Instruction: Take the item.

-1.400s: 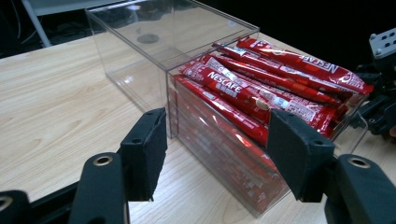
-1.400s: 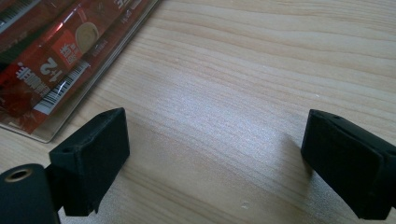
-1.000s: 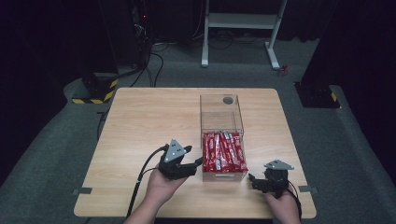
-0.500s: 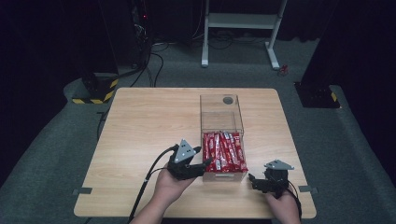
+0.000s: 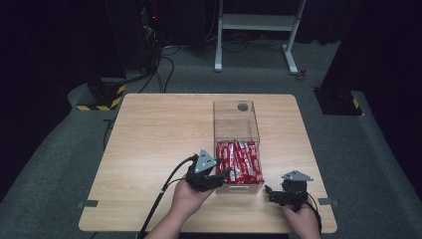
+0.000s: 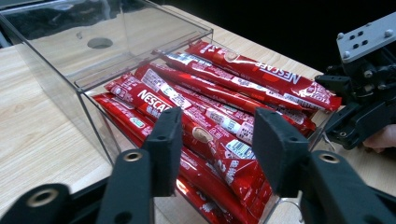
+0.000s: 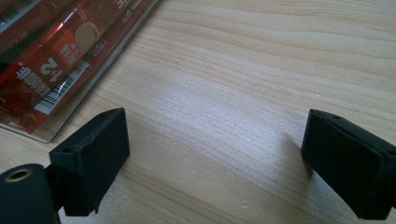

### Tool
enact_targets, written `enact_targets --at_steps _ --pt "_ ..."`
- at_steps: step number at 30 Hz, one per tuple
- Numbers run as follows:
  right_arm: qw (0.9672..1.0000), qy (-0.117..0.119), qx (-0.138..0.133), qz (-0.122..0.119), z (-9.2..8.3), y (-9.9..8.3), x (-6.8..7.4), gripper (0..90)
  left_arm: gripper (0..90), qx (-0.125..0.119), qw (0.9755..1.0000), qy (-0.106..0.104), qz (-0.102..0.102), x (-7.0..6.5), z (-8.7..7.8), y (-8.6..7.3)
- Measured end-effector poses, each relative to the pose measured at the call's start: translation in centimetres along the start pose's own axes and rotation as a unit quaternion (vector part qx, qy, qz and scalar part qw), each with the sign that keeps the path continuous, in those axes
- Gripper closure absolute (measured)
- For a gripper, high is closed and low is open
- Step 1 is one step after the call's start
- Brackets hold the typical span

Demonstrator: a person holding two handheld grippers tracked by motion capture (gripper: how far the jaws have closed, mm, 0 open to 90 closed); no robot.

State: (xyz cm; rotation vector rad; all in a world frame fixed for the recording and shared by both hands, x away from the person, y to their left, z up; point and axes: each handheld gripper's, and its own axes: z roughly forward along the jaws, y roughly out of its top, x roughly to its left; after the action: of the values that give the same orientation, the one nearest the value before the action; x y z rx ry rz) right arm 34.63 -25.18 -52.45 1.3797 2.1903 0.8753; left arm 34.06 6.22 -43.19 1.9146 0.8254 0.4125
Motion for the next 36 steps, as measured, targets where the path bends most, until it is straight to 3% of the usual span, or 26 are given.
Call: enact_targets --at_steps 9,18,23,36 --pt "1.0 0.0 0.0 0.0 0.0 0.0 0.0 7.6 64.5 0.008 0.9999 0.006 -0.006 0.2 1.0 -0.5" --pt "1.0 0.0 0.0 0.0 0.0 0.0 0.0 7.6 64.3 0.014 0.9998 -0.006 -0.01 0.3 1.6 -1.4" --pt "1.0 0.001 0.0 -0.001 0.0 0.0 0.0 7.6 67.0 0.016 0.9998 -0.002 -0.008 0.2 1.6 -1.5" --pt "1.0 0.002 0.0 -0.004 0.0 0.0 0.0 7.6 86.5 0.018 0.9997 0.001 -0.017 0.0 1.8 -1.8"
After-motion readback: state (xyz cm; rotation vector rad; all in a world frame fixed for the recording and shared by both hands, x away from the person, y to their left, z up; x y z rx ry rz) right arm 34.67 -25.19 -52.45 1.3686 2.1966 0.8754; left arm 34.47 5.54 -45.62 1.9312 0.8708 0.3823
